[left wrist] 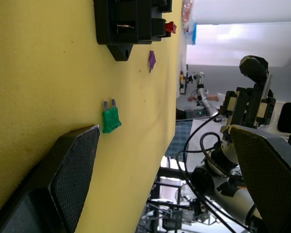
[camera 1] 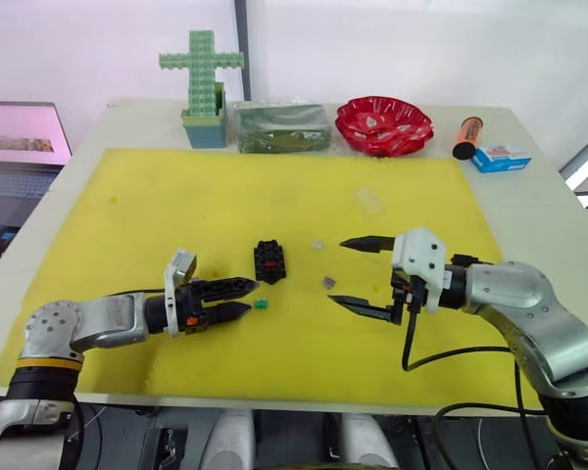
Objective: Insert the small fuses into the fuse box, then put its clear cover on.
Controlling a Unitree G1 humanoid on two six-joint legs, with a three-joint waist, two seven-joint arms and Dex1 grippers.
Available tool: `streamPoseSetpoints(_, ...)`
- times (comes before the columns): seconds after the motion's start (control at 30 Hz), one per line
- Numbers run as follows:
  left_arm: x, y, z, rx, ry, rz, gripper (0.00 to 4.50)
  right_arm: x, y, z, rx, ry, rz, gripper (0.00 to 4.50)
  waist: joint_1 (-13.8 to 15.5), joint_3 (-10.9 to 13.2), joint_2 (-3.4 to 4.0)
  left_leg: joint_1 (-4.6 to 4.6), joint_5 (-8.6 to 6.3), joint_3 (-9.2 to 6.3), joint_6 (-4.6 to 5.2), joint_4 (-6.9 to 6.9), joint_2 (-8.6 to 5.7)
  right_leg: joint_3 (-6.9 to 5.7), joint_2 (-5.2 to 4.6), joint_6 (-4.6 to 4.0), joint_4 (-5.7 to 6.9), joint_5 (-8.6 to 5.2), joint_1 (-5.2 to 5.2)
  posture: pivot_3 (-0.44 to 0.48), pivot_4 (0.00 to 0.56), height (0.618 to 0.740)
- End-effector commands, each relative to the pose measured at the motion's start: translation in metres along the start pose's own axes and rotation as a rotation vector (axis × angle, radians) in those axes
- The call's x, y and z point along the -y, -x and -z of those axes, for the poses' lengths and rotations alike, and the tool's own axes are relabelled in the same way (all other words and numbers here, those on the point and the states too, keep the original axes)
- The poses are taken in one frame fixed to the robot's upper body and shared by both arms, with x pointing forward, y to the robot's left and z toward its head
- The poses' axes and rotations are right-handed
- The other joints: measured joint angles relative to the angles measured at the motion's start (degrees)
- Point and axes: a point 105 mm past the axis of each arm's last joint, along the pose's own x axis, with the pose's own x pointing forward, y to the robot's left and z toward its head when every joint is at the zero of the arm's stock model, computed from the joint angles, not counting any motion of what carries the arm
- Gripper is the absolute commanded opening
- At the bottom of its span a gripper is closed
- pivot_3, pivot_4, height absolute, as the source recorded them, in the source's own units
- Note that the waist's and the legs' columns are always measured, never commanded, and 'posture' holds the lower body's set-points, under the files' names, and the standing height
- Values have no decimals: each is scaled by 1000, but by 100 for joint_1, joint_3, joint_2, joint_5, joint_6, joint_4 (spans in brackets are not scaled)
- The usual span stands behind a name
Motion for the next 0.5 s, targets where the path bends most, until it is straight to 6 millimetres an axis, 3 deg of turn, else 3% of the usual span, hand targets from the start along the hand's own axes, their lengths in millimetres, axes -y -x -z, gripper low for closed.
streamPoseSetpoints(0.03, -15, -12, 17, -66, 40, -61, 4500, -1, 2, -10, 28, 38, 7, 4476, 1, -2, 3, 0, 0, 0, 0, 0, -1, 0, -2, 0, -1, 0, 1, 0, 150, 740)
streamPoseSetpoints(0.5, -10, -36, 13, -66, 52, -23, 4500, -1, 2, -10, 28, 38, 9, 4476, 166, -10, 18, -3, -2, -9, -1, 42, -27, -1, -28, -1, -18, 0, 12, 0, 150, 740)
